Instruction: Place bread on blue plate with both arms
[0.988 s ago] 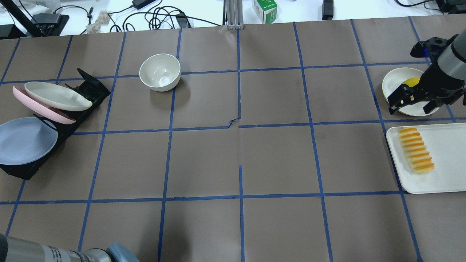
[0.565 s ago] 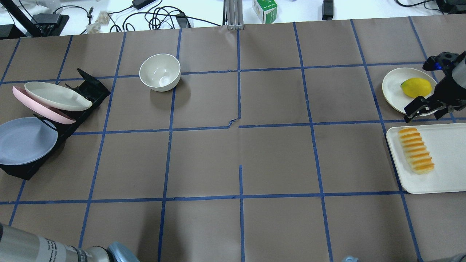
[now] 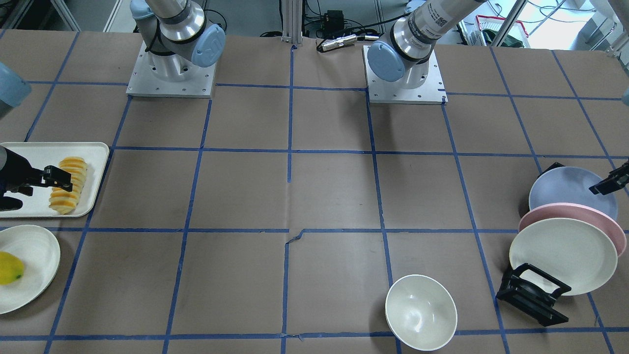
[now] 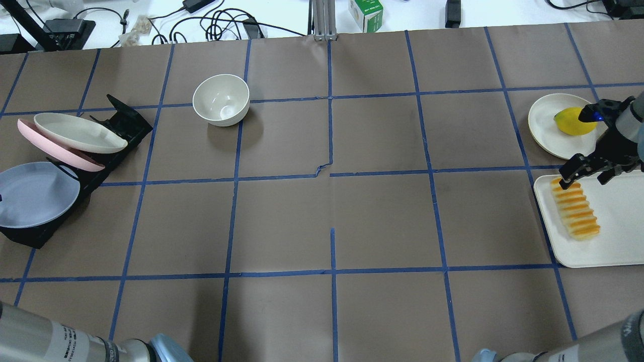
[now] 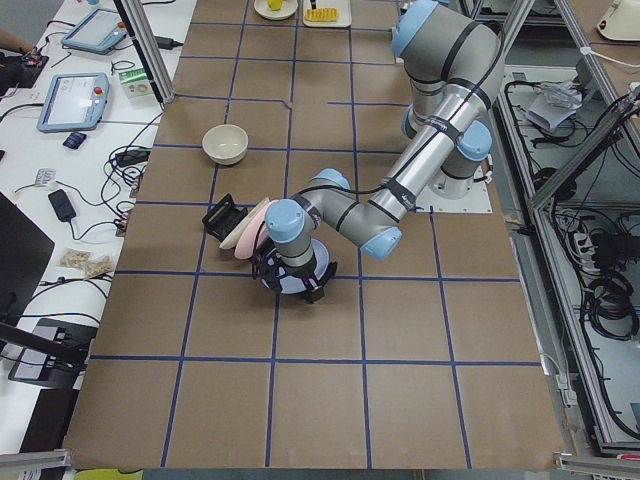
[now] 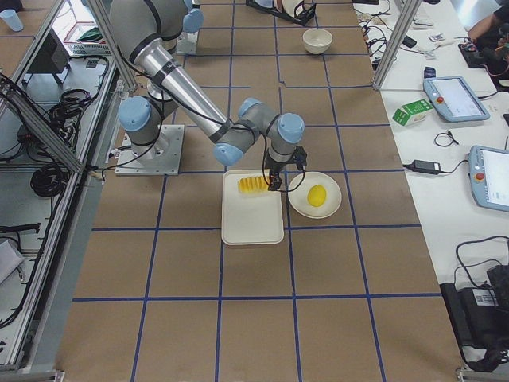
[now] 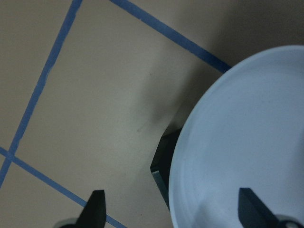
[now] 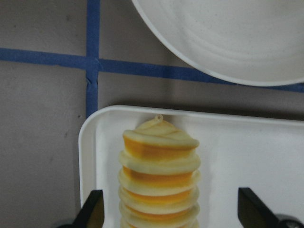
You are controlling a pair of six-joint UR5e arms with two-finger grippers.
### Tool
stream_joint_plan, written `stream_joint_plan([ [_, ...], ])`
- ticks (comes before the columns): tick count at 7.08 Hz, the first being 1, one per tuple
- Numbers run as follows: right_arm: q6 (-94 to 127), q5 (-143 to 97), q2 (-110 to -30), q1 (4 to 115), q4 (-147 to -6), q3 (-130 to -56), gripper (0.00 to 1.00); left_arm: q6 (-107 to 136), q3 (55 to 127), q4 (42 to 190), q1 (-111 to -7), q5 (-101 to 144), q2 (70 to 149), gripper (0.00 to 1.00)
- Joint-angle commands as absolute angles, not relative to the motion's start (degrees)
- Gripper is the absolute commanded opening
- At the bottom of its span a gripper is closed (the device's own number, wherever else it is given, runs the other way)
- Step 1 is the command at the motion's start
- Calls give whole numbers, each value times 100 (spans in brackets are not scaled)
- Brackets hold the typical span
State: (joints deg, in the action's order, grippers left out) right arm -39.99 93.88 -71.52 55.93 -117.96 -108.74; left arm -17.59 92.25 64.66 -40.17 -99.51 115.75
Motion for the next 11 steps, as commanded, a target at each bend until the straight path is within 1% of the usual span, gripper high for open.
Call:
stream_joint_plan([
  [1, -3912, 9457, -6927, 5590, -11777, -10890, 100, -1740, 9220, 6460, -4017, -9932, 11610, 41],
  [2, -3920, 9466, -6778, 5590, -11769, -10881, 100, -1705, 9211, 6460, -4017, -9853, 11628, 18],
  [3, -3911, 9466, -6715, 5590, -11734, -10898, 91, -1696, 9194, 6443, -4017, -9748, 11654, 11],
  [4, -3850, 9475, -6724, 5590, -11707, -10907, 41, -1661, 9167, 6442, -4017, -9721, 11637, 0],
  [5, -3693, 9475, -6767, 5590, -11550, -10899, 5, -1766, 9115, 6460, -4017, -9721, 11645, 0],
  [6, -3657, 9475, -6802, 5590, -11384, -10898, 0, -1836, 9062, 6530, -4017, -9747, 11646, 0],
  [8, -3534, 9440, -7231, 5634, -11171, -10846, 0, -1837, 9035, 6888, -4025, -9835, 11375, 0],
  [9, -3498, 9413, -7468, 5721, -11058, -10837, 0, -1898, 8852, 7395, -4017, -10026, 11164, 0],
  [10, -3289, 9396, -7619, 5922, -10848, -10767, 0, -2072, 8607, 8619, -4034, -10081, 10762, 0],
  [11, -3009, 9378, -7829, 6159, -10445, -10566, 0, -2100, 8552, 9527, -4078, -10020, 10314, 0],
])
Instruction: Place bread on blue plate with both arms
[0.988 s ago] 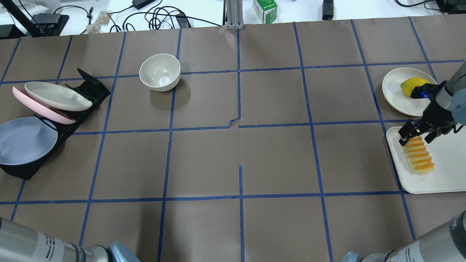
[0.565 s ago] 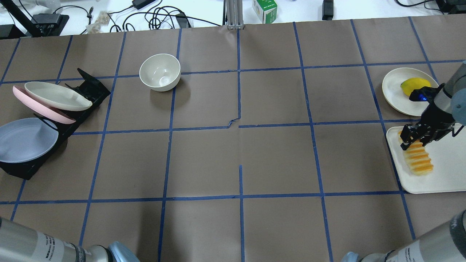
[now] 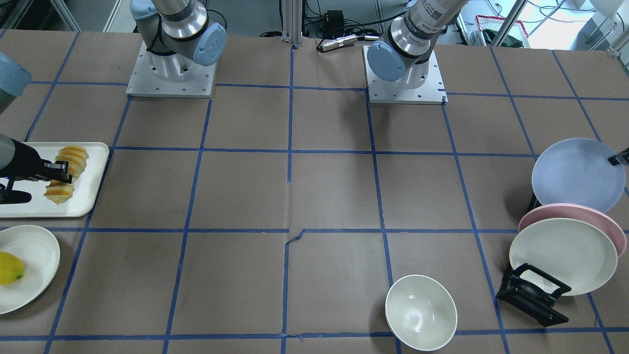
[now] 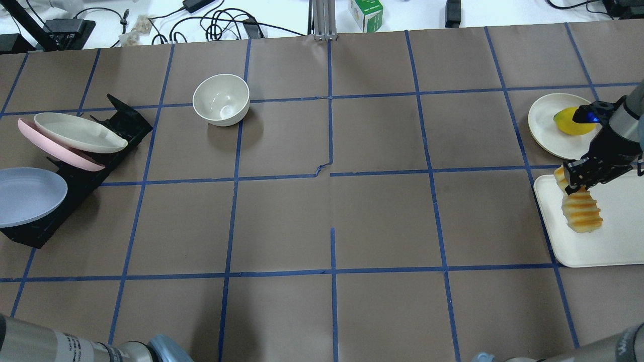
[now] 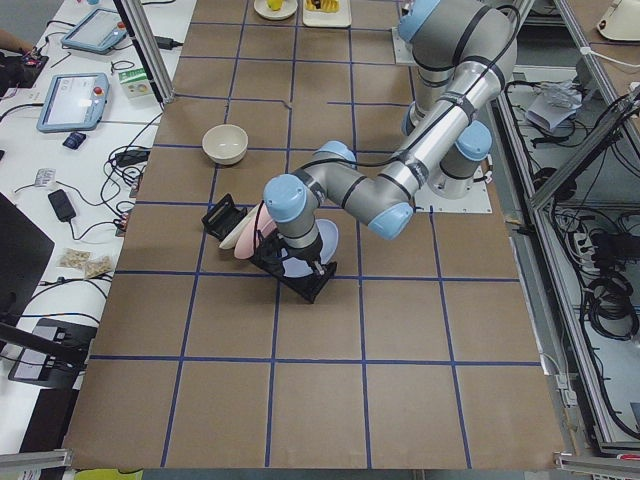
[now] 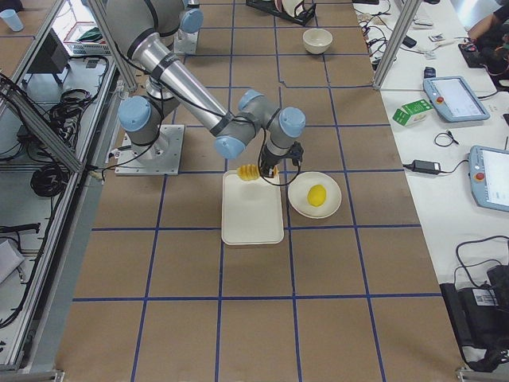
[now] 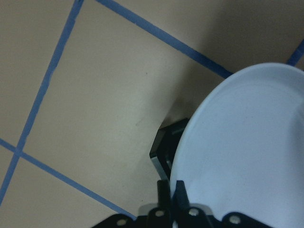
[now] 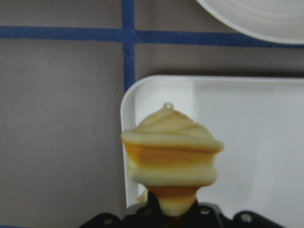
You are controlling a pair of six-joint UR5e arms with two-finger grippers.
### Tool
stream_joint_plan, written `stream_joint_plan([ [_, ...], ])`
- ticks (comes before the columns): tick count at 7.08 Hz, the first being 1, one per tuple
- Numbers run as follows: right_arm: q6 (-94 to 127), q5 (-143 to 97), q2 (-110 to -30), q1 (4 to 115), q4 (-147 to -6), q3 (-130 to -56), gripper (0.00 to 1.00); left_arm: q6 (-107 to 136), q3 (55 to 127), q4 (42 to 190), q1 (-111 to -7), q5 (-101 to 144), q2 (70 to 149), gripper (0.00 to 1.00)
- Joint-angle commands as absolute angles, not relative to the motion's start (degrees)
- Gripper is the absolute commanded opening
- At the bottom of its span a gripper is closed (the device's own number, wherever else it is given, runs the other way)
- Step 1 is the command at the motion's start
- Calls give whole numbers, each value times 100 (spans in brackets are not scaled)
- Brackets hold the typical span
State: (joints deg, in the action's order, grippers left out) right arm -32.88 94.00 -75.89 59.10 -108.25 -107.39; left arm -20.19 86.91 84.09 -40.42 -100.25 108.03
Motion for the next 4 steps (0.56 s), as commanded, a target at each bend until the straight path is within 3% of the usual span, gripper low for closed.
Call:
stream_joint_plan([
  [1, -2832, 9378, -7927, 6379, -10120, -10277, 0, -1996, 8595, 10032, -4148, -9776, 10127, 0],
  [4, -1894, 9360, -7910, 7072, -8872, -9039, 0, -1959, 9146, 10688, -5234, -8435, 9756, 0],
])
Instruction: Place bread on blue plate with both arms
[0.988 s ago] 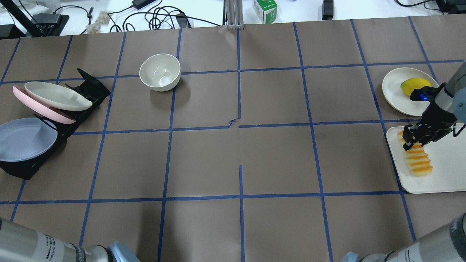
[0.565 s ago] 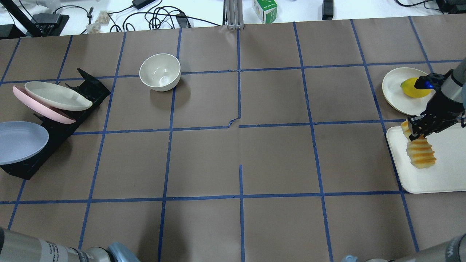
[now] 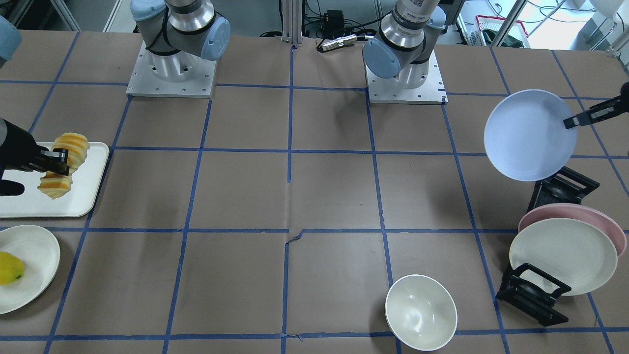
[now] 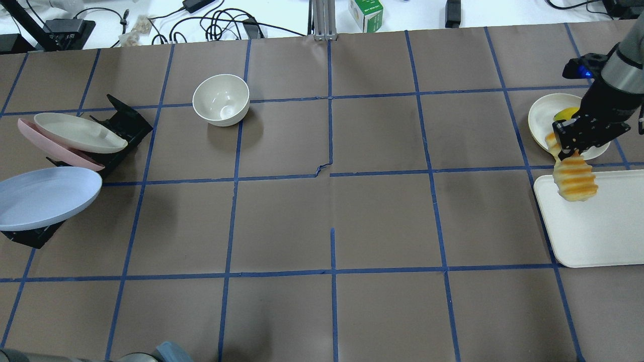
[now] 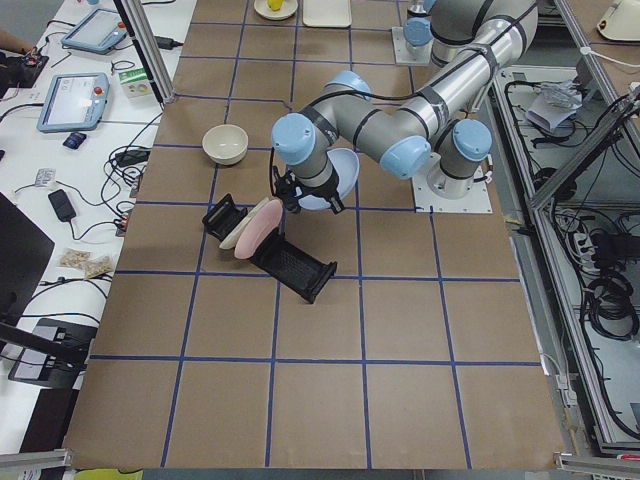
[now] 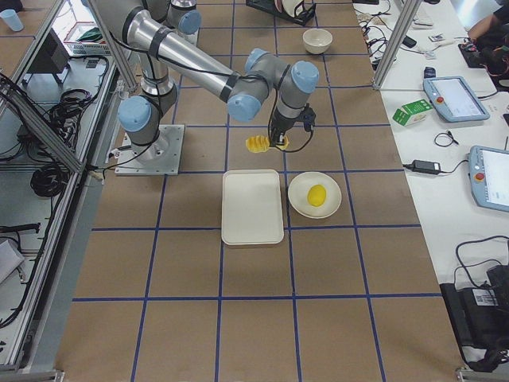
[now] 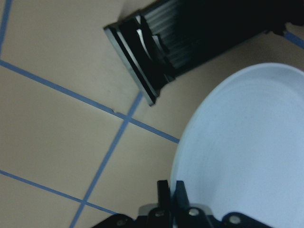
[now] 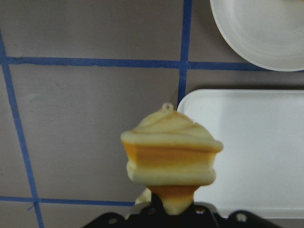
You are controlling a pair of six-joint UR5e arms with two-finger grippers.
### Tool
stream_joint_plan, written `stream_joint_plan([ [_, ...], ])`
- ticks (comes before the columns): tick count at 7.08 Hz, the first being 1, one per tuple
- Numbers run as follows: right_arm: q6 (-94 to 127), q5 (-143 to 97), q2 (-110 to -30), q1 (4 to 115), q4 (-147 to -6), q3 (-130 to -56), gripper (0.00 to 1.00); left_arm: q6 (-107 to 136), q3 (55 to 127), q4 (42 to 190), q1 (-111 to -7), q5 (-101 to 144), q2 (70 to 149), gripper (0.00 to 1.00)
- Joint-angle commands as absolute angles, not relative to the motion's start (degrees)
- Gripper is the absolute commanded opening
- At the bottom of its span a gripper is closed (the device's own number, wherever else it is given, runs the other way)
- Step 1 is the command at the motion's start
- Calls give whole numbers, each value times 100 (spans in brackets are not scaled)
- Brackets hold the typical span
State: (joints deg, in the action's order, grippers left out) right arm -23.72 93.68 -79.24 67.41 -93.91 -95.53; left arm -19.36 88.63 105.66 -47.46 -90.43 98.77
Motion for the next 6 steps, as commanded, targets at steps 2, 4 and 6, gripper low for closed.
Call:
stream_joint_plan([
  [2, -1085, 9160, -7919, 7627, -8596, -8763, 0, -1777, 9743, 9247, -6610, -7104, 9852, 0],
  [4, -399, 8835, -7945, 7987, -8578, -8745, 0, -481, 10682, 6666, -7957, -6884, 10027, 0],
  [6, 270, 8543, -7884, 8470, -8543, -8588, 0, 820, 11851, 4231, -8428, -6409, 10325, 0],
])
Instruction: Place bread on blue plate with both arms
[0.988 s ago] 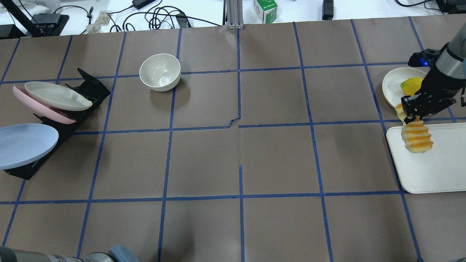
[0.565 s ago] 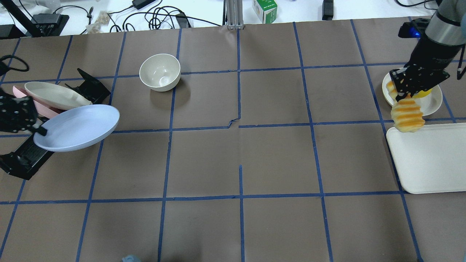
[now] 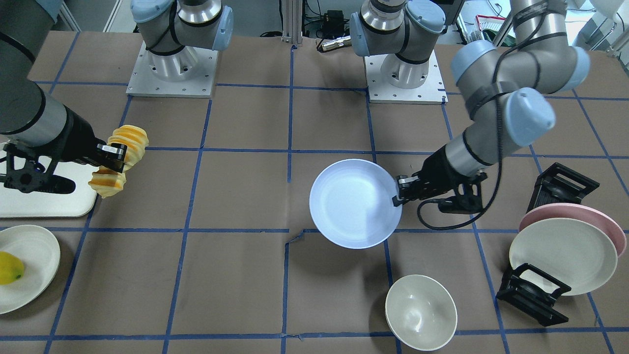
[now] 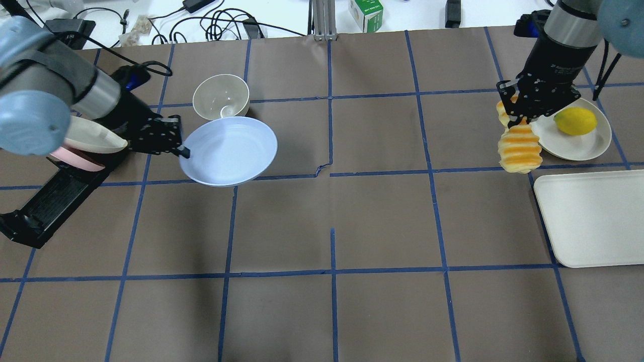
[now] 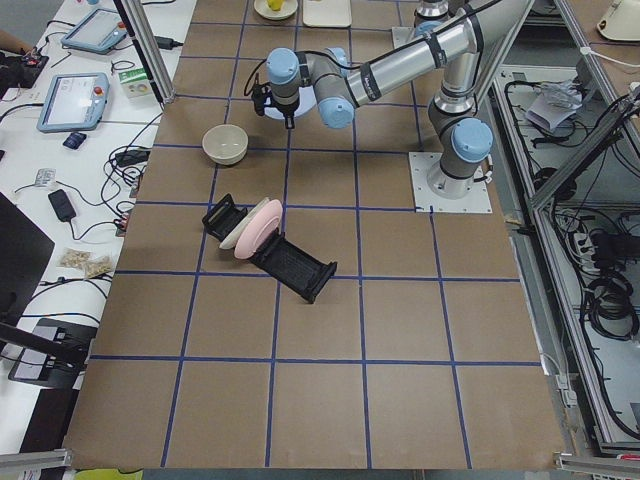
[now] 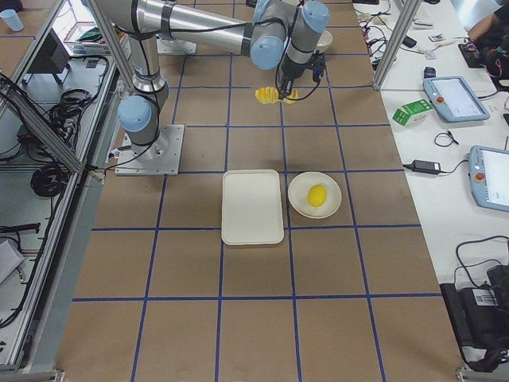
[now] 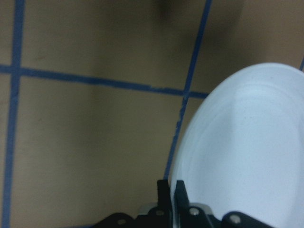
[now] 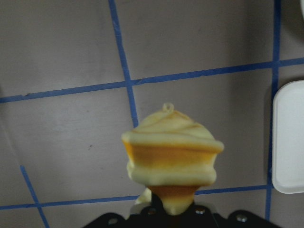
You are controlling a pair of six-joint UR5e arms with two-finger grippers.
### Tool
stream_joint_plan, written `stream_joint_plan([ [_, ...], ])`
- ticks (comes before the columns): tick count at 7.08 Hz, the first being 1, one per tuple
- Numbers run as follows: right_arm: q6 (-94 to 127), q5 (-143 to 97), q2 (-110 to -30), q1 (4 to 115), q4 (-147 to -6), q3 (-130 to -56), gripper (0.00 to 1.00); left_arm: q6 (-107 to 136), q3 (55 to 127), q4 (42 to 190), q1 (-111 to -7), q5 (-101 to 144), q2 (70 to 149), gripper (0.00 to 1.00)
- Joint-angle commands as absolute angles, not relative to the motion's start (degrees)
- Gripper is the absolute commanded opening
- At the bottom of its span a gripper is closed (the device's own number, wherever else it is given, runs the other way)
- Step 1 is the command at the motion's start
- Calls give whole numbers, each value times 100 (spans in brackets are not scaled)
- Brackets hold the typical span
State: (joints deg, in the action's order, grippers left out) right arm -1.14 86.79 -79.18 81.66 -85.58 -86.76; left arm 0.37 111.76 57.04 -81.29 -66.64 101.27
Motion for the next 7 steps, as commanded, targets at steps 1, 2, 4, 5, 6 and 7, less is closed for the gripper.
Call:
stream_joint_plan([
  [1, 490, 8543, -7866, 8655, -8569, -8578, 0, 1339, 12196, 3392, -8759, -6451, 10484, 0],
  [2, 510, 8552, -7866, 8762, -8595, -8578, 0, 1780, 12286, 2723, -9172, -6669, 10677, 0],
  [4, 545, 8543, -7752, 9217, -8875, -8552, 0, 1802, 12322, 2487, -9570, -7312, 10854, 0],
  [5, 623, 8534, -7630, 9385, -8894, -8439, 0, 1776, 12392, 2487, -9606, -7417, 10881, 0],
  [6, 624, 8534, -7437, 9596, -8903, -8246, 0, 1801, 12401, 2479, -9650, -7427, 10846, 26],
  [7, 624, 8543, -7244, 9885, -8947, -8088, 0, 1810, 12497, 2479, -9650, -7427, 10733, 59],
])
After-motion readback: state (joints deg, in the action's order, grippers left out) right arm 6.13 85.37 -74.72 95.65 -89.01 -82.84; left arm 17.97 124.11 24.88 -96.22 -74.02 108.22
